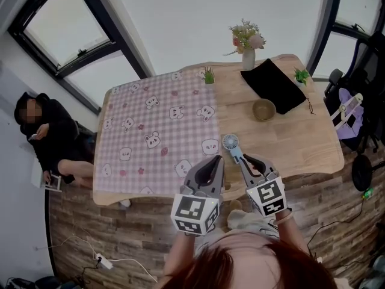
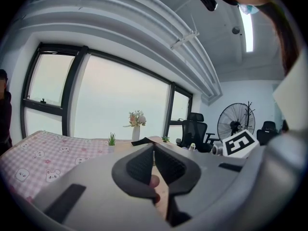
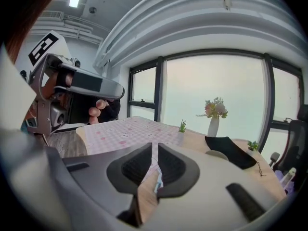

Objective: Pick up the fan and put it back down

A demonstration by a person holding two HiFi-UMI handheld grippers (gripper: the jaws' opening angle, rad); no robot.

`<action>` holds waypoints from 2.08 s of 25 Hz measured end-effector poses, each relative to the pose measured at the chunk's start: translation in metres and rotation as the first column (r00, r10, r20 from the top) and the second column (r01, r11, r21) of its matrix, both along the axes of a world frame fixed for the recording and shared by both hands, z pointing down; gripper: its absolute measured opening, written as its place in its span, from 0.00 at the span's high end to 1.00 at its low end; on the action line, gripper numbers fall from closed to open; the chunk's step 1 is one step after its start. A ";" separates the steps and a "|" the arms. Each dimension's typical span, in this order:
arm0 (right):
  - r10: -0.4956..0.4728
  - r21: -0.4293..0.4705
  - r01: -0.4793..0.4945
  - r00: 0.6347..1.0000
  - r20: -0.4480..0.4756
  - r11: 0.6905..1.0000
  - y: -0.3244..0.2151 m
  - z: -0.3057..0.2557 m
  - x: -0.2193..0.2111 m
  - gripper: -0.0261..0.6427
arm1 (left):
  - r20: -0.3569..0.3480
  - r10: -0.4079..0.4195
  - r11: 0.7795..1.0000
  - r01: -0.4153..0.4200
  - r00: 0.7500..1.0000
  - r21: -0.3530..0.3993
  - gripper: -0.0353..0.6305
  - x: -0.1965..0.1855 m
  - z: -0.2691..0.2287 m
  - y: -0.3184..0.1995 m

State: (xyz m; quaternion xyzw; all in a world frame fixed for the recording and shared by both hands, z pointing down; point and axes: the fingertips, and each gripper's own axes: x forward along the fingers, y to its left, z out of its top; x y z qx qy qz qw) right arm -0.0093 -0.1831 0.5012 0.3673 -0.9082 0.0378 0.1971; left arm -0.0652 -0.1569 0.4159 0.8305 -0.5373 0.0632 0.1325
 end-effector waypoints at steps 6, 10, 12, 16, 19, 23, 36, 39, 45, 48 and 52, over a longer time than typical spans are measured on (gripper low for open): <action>-0.024 -0.021 0.023 0.999 -0.030 1.000 -0.011 0.018 -0.005 0.87 | -0.002 -0.013 1.000 0.013 1.000 -0.006 0.93 -0.002 0.003 -0.009; -0.036 -0.040 0.034 0.998 -0.056 0.999 -0.019 0.033 -0.006 0.84 | -0.001 -0.016 1.000 0.016 1.000 -0.014 0.93 -0.001 0.006 -0.015; -0.040 -0.052 0.037 0.997 -0.065 0.998 -0.023 0.041 -0.006 0.82 | 0.001 -0.019 1.000 0.019 1.000 -0.018 0.93 -0.001 0.008 -0.017; -0.046 -0.073 0.041 0.996 -0.077 0.997 -0.028 0.054 -0.007 0.80 | 0.000 -0.029 0.999 0.029 1.000 -0.028 0.93 -0.002 0.011 -0.022; -0.055 -0.088 0.046 0.994 -0.093 0.995 -0.032 0.065 -0.008 0.78 | 0.001 -0.031 0.999 0.031 1.000 -0.035 0.93 -0.002 0.013 -0.026; -0.053 -0.116 0.041 0.993 -0.103 0.992 -0.039 0.080 -0.007 0.76 | 0.002 -0.031 0.999 0.031 1.000 -0.041 0.93 -0.001 0.014 -0.032; -0.077 -0.201 0.044 0.985 -0.155 0.979 -0.046 0.132 -0.005 0.67 | 0.009 -0.045 0.996 0.046 0.999 -0.073 0.93 -0.001 0.025 -0.038; -0.073 -0.232 0.036 0.986 -0.153 0.972 -0.047 0.144 -0.005 0.65 | 0.010 -0.047 0.996 0.048 0.999 -0.078 0.93 -0.001 0.026 -0.040; -0.061 -0.273 0.015 0.985 -0.160 0.962 -0.050 0.164 -0.004 0.61 | 0.012 -0.055 0.994 0.056 0.998 -0.094 0.93 -0.002 0.032 -0.041; -0.067 -0.287 0.014 0.982 -0.175 0.958 -0.049 0.174 -0.005 0.60 | 0.013 -0.057 0.993 0.058 0.998 -0.101 0.93 -0.003 0.035 -0.041; -0.069 -0.310 0.008 0.980 -0.188 0.951 -0.050 0.186 -0.004 0.59 | 0.011 -0.061 0.992 0.062 0.998 -0.110 0.93 -0.004 0.038 -0.042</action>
